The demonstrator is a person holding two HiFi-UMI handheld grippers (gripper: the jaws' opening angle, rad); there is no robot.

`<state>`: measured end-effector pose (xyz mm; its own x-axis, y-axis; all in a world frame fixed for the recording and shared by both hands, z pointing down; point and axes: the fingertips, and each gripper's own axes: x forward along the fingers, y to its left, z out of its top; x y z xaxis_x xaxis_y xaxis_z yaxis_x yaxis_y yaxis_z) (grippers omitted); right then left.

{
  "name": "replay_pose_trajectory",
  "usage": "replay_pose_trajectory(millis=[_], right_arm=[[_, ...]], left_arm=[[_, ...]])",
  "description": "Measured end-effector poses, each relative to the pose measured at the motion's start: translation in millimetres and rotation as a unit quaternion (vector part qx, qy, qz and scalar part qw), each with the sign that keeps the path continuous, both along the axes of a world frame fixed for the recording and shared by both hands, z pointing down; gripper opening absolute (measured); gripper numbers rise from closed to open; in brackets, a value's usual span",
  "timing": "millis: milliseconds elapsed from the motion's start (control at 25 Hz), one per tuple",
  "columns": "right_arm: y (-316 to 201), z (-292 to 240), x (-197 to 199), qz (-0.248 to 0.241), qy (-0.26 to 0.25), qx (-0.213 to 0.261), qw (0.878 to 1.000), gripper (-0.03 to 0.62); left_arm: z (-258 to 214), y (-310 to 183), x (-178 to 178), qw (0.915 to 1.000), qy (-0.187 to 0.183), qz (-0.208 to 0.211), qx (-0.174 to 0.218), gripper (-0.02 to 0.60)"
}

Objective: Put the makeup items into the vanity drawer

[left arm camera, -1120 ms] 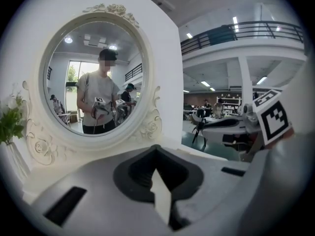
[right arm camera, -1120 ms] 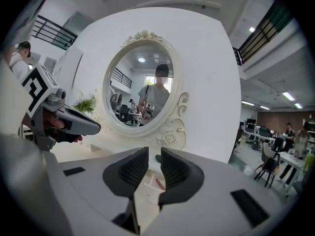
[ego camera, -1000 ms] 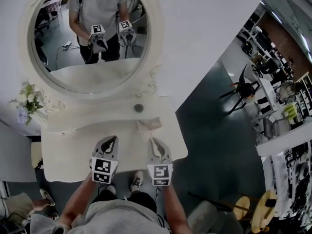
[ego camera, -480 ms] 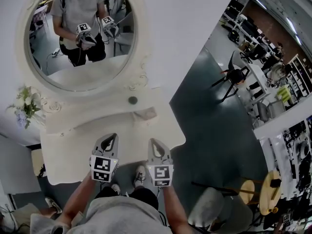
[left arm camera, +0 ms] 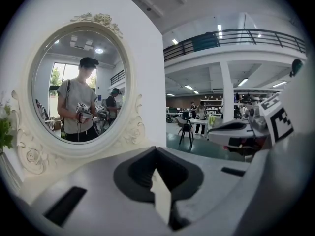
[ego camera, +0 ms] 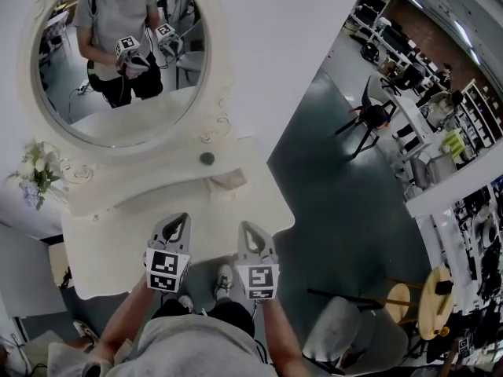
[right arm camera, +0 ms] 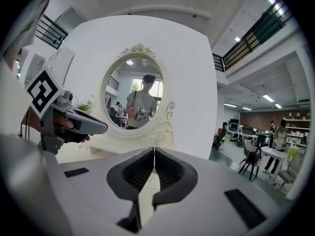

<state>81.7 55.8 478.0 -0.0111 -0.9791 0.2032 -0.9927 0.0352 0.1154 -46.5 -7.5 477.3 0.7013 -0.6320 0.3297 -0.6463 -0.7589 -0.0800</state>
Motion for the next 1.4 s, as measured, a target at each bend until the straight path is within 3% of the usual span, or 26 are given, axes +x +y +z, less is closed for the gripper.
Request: replay_pose_trajectory(millis=[200,720,1280,1400], right_arm=[[-17,5,1,-0.017,0.005,-0.005,1.000,0.020],[-128,25,9,-0.114,0.013,-0.028,0.993,0.020],[-225,70,4,-0.181,0.040,-0.079,0.979,0.020],[-239,84,1,-0.198,0.037,-0.108,0.974,0.026]], left_arm=[[-2,-11,6,0.9999,0.001,-0.010,0.003,0.000],[14,-83,21,0.9967,-0.008,-0.080,-0.006,0.000],[45,-145,4,0.9854,-0.017,-0.165,-0.037,0.000],[52,-151,1,0.9824,-0.021,-0.179,-0.049,0.000]])
